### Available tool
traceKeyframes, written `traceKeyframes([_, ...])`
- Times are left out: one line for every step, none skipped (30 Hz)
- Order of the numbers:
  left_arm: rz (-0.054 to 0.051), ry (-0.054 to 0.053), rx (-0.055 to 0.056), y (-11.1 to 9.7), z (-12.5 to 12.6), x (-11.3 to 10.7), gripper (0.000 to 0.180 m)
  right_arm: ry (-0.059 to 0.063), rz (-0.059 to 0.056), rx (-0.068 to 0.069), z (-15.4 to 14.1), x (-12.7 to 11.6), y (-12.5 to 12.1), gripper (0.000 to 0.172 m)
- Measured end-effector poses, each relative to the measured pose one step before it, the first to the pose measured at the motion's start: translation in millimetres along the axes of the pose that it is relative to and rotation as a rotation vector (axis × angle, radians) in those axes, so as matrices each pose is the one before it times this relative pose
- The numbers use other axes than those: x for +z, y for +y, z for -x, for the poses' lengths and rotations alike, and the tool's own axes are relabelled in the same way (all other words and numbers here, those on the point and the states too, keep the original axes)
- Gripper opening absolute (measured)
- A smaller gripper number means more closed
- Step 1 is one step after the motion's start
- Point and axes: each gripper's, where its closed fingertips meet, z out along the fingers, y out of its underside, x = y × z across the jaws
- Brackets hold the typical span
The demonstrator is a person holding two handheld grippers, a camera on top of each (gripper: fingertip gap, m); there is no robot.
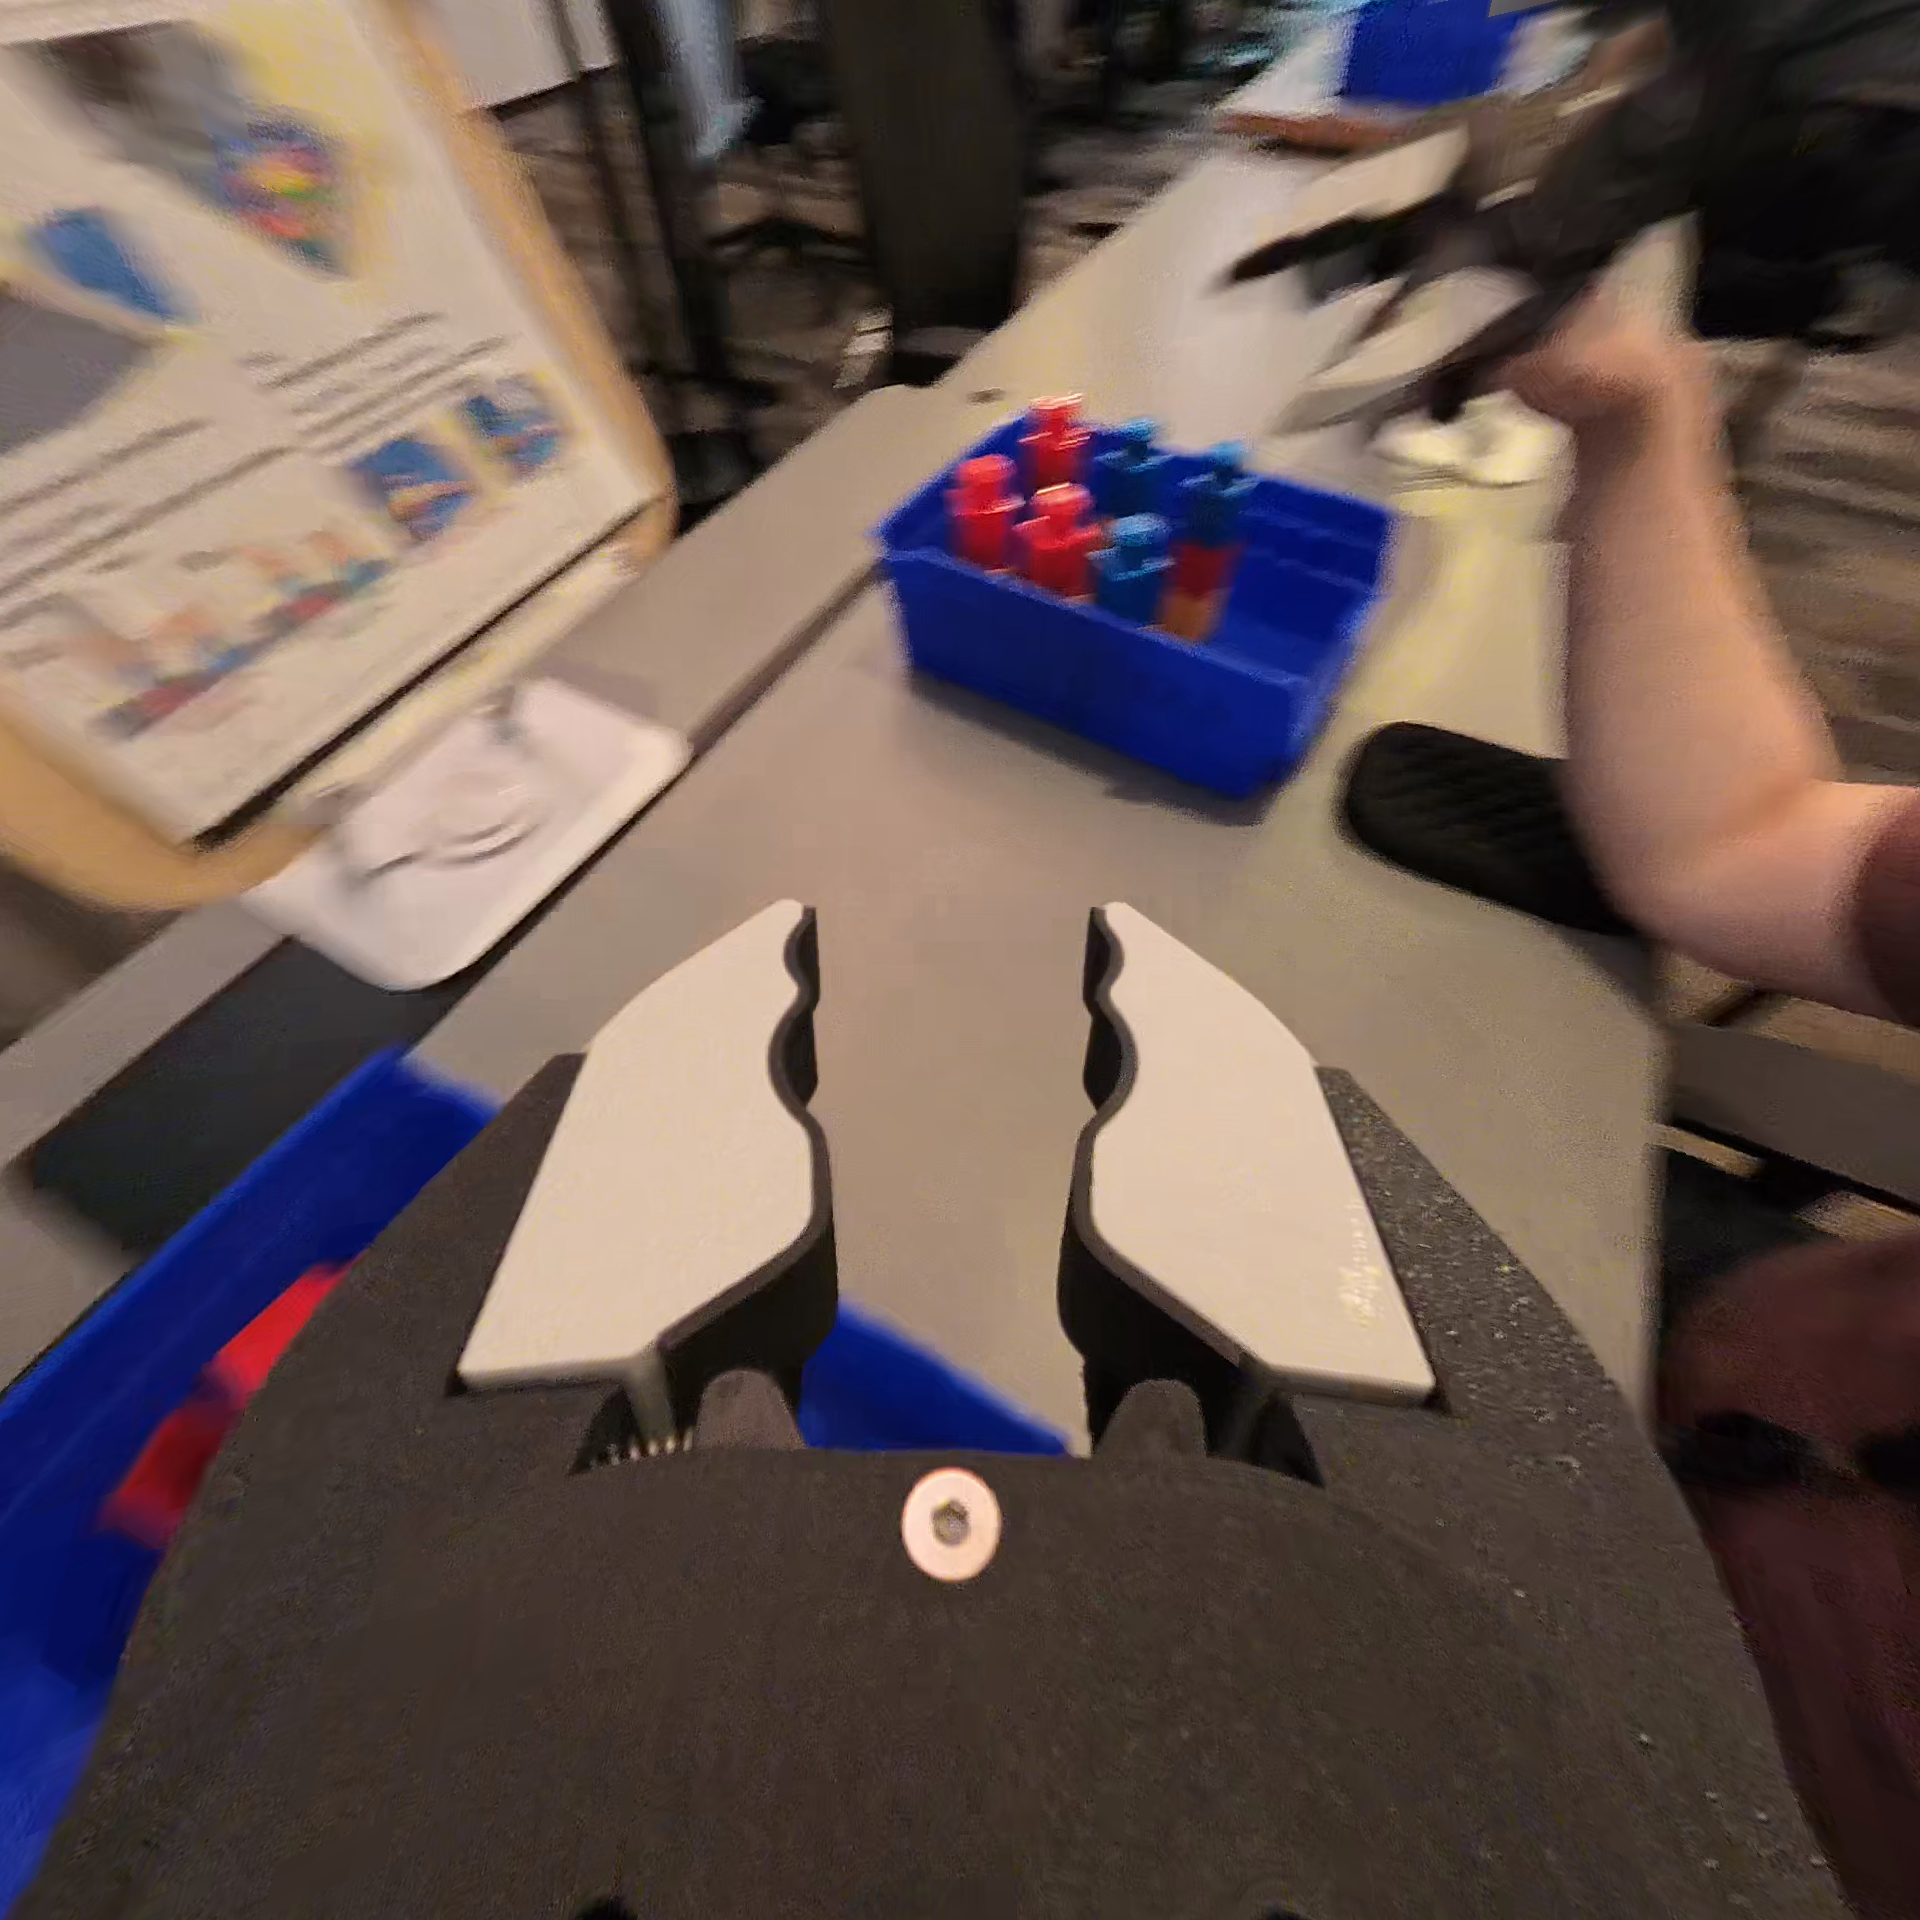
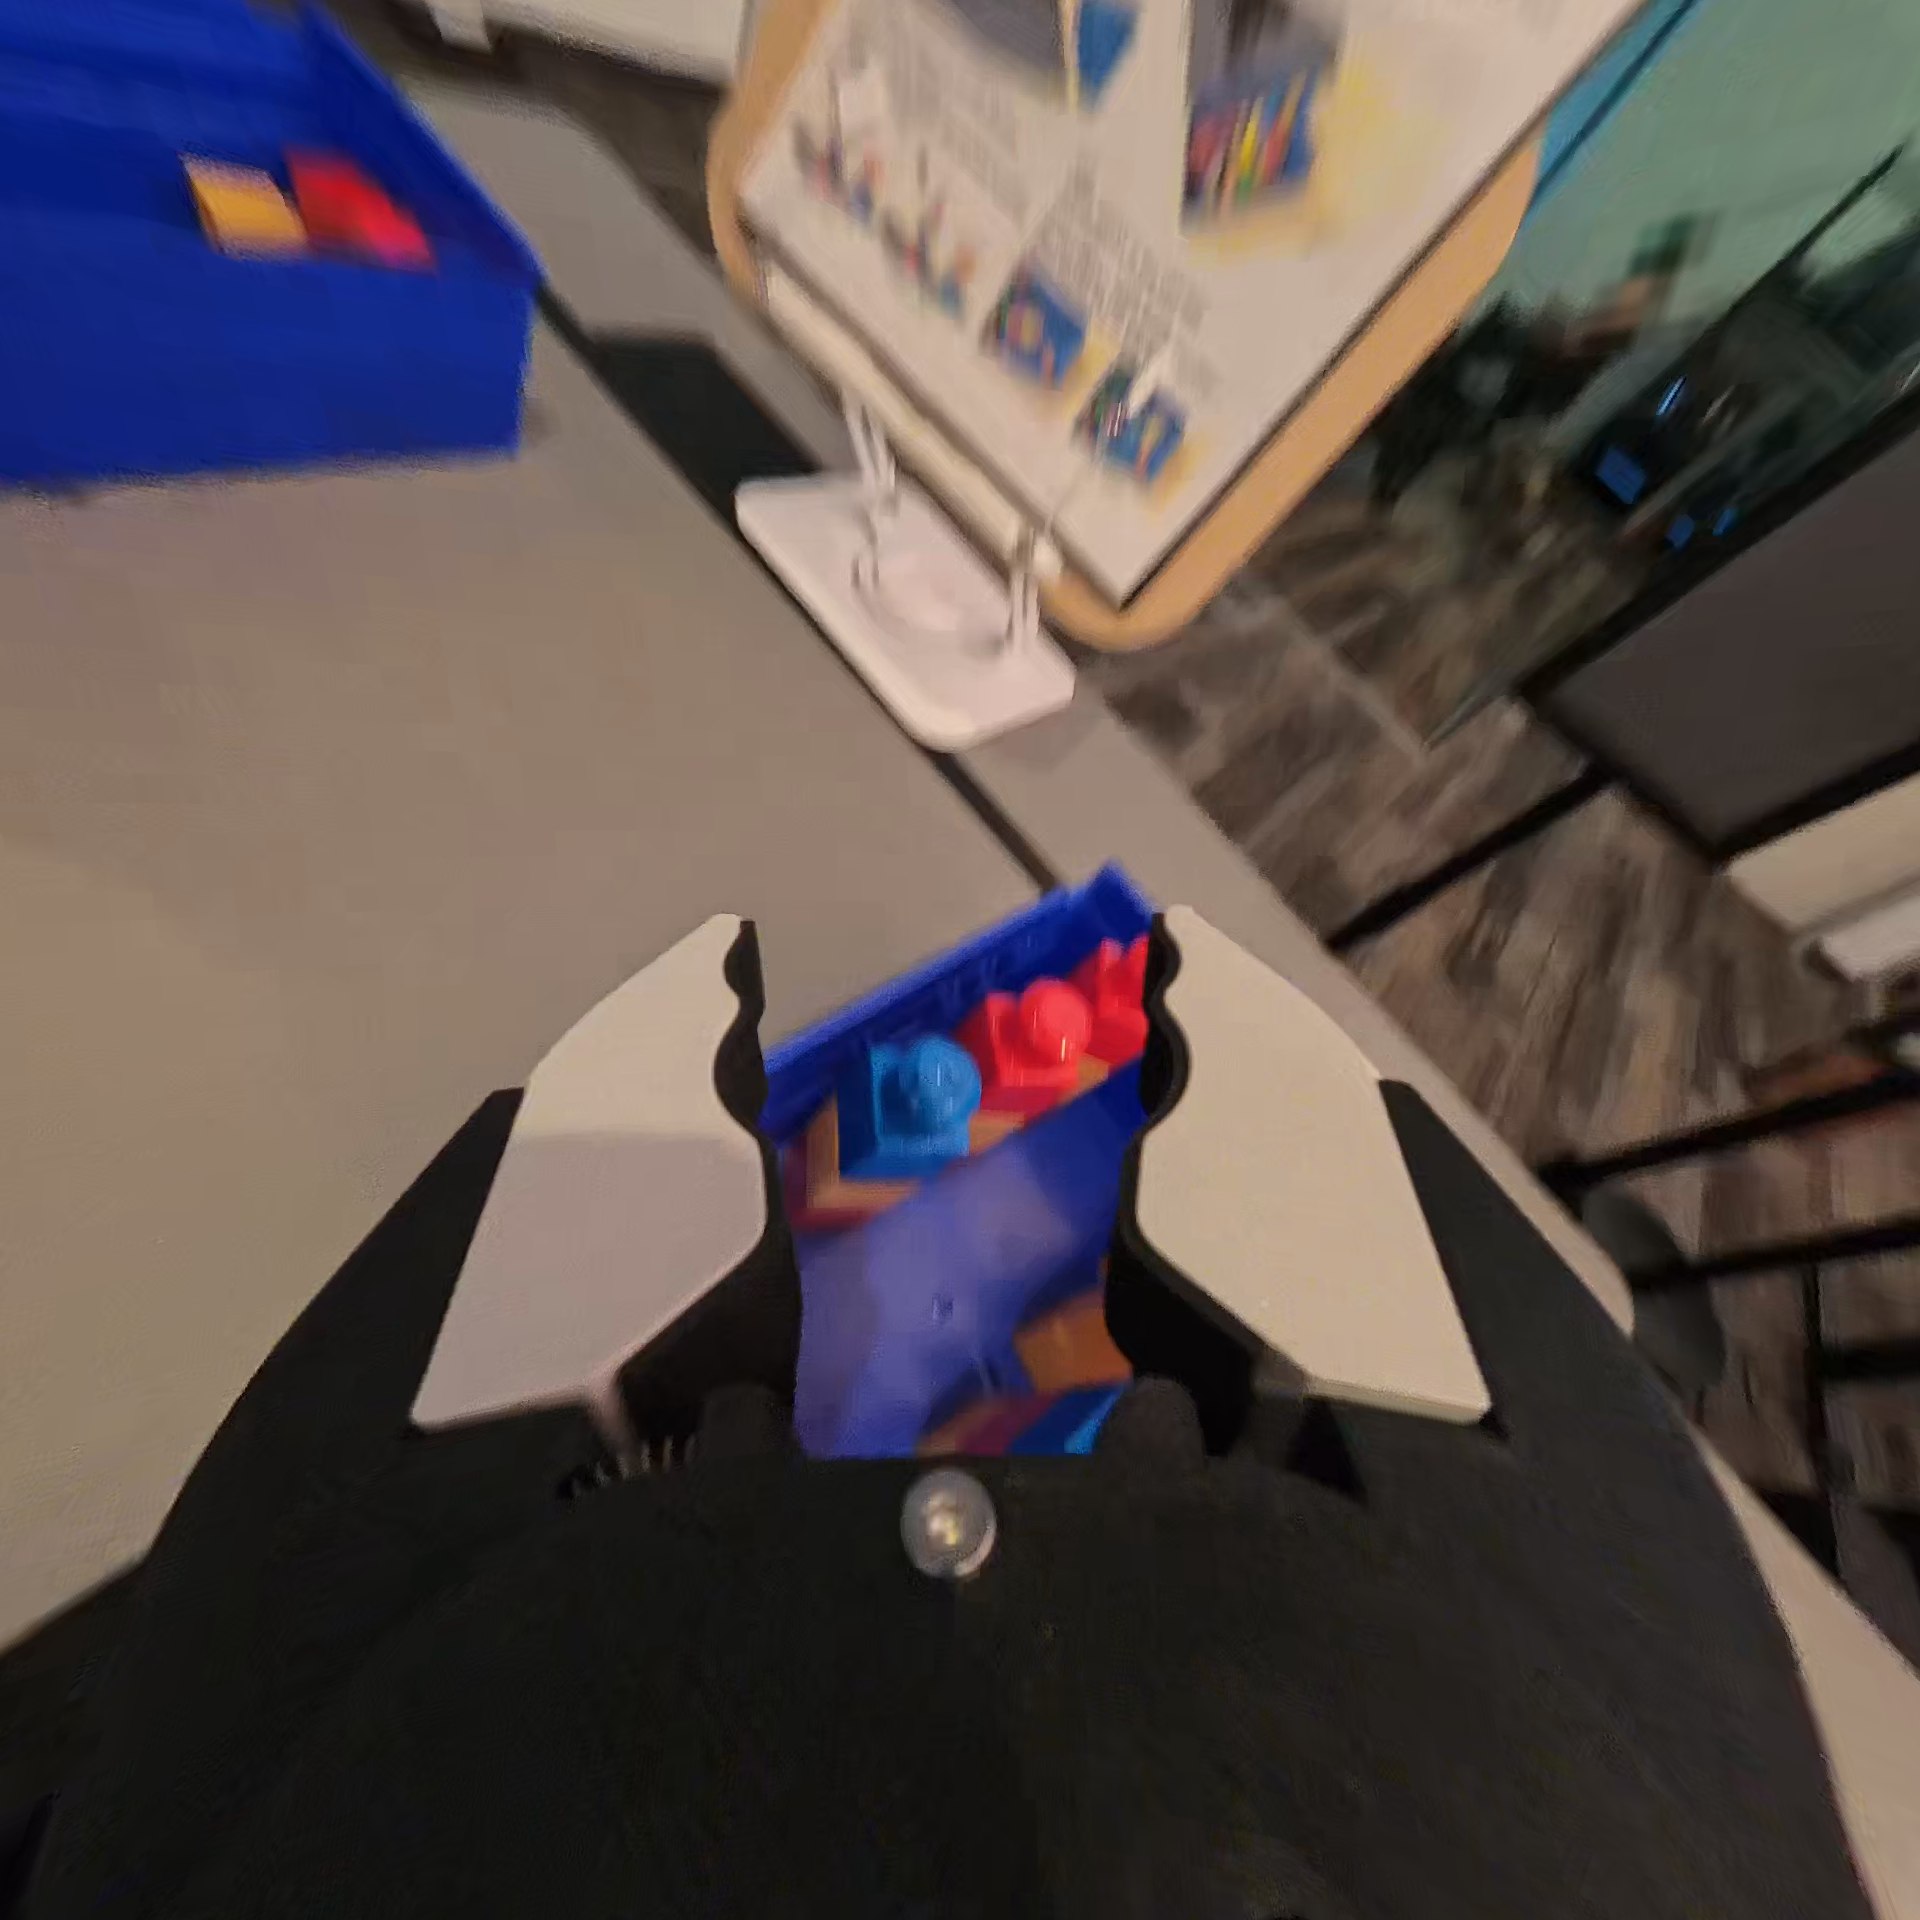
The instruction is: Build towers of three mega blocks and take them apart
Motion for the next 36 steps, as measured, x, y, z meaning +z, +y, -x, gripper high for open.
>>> traceKeyframes([0.0224,-0.0908,-0.0209,8.22,18.85,-9.35,0.047,0.0043,-0.0859,-0.0066,2.36,-6.05,-19.58,0.071])
traceKeyframes([0.0237,-0.0634,-0.0351,11.02,16.66,-6.77,0.043,-0.0003,-0.0832,-0.0027,2.85,-3.91,-18.58,0.071])
traceKeyframes([0.0304,-0.028,-0.0399,11.93,13.7,-4.29,0.039,-0.0068,-0.0732,0.0042,3.33,-1.41,-16.07,0.071])
traceKeyframes([0.0363,-0.0163,-0.0523,10.91,13.53,-2.44,0.037,-0.0151,-0.0535,0.0097,4.21,0.67,-11.73,0.072])
traceKeyframes([0.0185,-0.0245,-0.0581,7.7,15.18,-0.88,0.037,-0.0172,-0.0305,0.0092,4.26,2.49,-7.2,0.072])
traceKeyframes([0.0071,-0.0345,-0.0536,5.74,16.36,0.79,0.039,-0.0129,-0.0099,0.0049,3.26,3.74,-3.02,0.072])
traceKeyframes([0.0161,-0.0442,-0.0423,6.07,16.97,2.75,0.04,-0.0098,0.0067,-0.0012,2.74,4.37,0.45,0.072])
traceKeyframes([0.0286,-0.0515,-0.0291,7.07,16.61,4.87,0.04,-0.0056,0.0162,-0.0058,2.09,4.53,2.45,0.073])
traceKeyframes([0.0354,-0.0491,-0.0149,7.44,14.97,6.92,0.041,0.0016,0.0204,-0.0075,0.72,4.39,3.21,0.074])
traceKeyframes([0.0314,-0.0329,-0.0094,6.37,11.18,8.86,0.042,0.0083,0.0188,-0.0051,-0.57,4.1,3.09,0.074])
traceKeyframes([0.0238,-0.0104,-0.0214,4.89,6.99,10.5,0.044,0.0041,0.0126,0.0008,-0.21,3.64,2.27,0.075])
traceKeyframes([0.0151,-0.0016,-0.0309,2.66,5.49,11.48,0.044,-0.0105,0.0065,0.0061,1.79,3.46,1.63,0.075])
traceKeyframes([0.0047,-0.0116,-0.0368,0.95,6.71,12.3,0.044,-0.0175,0.0028,0.0076,2.77,3.21,1.07,0.075])
traceKeyframes([0.0074,-0.0264,-0.0337,1.25,8.47,12.54,0.043,-0.0121,0.0011,0.0045,2.02,3.09,0.58,0.076])
traceKeyframes([0.0133,-0.0369,-0.0216,1.83,9.16,12.51,0.043,-0.0049,0.0015,-0.0005,1.26,2.83,0.53,0.076])
traceKeyframes([0.013,-0.044,-0.0128,2.01,9.19,11.63,0.043,-0.005,0.0027,-0.0031,1.39,2.6,0.46,0.076])
traceKeyframes([0.0033,-0.0449,-0.0059,1.24,8.42,10.37,0.044,-0.0088,0.0042,-0.0029,2.05,2.45,0.47,0.076])
traceKeyframes([-0.0105,-0.0381,0.0022,-0.03,7.03,8.89,0.044,-0.0074,0.0049,-0.0029,1.87,2.21,0.68,0.076])
traceKeyframes([-0.0172,-0.0336,0.0034,-0.14,6.55,7.19,0.044,-0.0042,0.0047,-0.0032,1.29,2.21,0.7,0.076])
traceKeyframes([-0.0107,-0.0291,-0.0047,1.01,6.08,5.72,0.046,-0.0049,0.0047,-0.0016,1.27,2.01,0.82,0.076])
traceKeyframes([-0.0097,-0.0155,-0.0055,0.73,3.89,4.77,0.051,-0.0064,0.0046,0.0004,1.32,2.1,0.9,0.076])
traceKeyframes([-0.0135,-0.015,-0.0036,0.15,3.56,3.86,0.055,-0.0067,0.0052,0.0013,1.15,2.16,1.16,0.076])
traceKeyframes([-0.0061,-0.0146,-0.0034,0.99,3.08,3.22,0.055,-0.007,0.007,0.0014,1.31,2.28,1.27,0.076])
traceKeyframes([0.001,-0.0117,0.0008,1.36,2.38,3.04,0.054,-0.0058,0.0077,-0.0004,1.17,2.29,1.38,0.076])
traceKeyframes([0.0012,-0.0229,0.0055,1.28,3.63,2.8,0.054,-0.0046,0.0072,-0.0031,1.21,2.23,1.25,0.076])
traceKeyframes([0.0013,-0.0316,0.009,1.27,4.74,2.47,0.054,-0.0063,0.008,-0.0038,1.49,2.27,1.14,0.076])
traceKeyframes([-0.0032,-0.0237,0.0097,0.49,3.44,1.82,0.053,-0.0082,0.0085,-0.0033,1.96,2.22,1.09,0.076])
traceKeyframes([-0.0086,-0.0061,0.0005,-0.59,1.07,1.1,0.051,-0.0076,0.0079,-0.0042,2.05,2.12,0.92,0.076])
traceKeyframes([-0.0025,-0.001,-0.0027,0.11,0.56,0.99,0.049,-0.0072,0.0084,-0.0055,1.88,2.09,0.96,0.076])
traceKeyframes([0.0029,-0.0026,-0.0021,0.6,0.89,0.84,0.049,-0.0063,0.0096,-0.0065,1.83,2.07,1.1,0.076])
traceKeyframes([0.0043,0.004,-0.0001,1.14,-0.15,0.9,0.046,-0.0049,0.0106,-0.0072,1.54,2.09,1.3,0.076])
traceKeyframes([0.0031,0.0058,-0.0031,1.19,-0.09,0.81,0.044,-0.0046,0.0116,-0.0073,1.29,1.93,1.75,0.076])
traceKeyframes([0.0044,0.0012,-0.0083,1.53,1.01,0.92,0.042,-0.0038,0.0116,-0.0065,1.15,1.93,1.86,0.076])
traceKeyframes([0.0083,0.0004,-0.0123,2.19,1.49,1.26,0.042,-0.0027,0.0093,-0.0045,0.76,1.66,1.52,0.076])
traceKeyframes([0.0065,0.0047,-0.0118,1.85,0.76,1.74,0.04,-0.0026,0.0064,-0.0018,0.59,1.5,1.08,0.076])
traceKeyframes([0.0047,0.0021,-0.0079,1.59,0.99,1.97,0.037,-0.0029,0.0039,-0.0006,0.68,1.33,0.54,0.076])
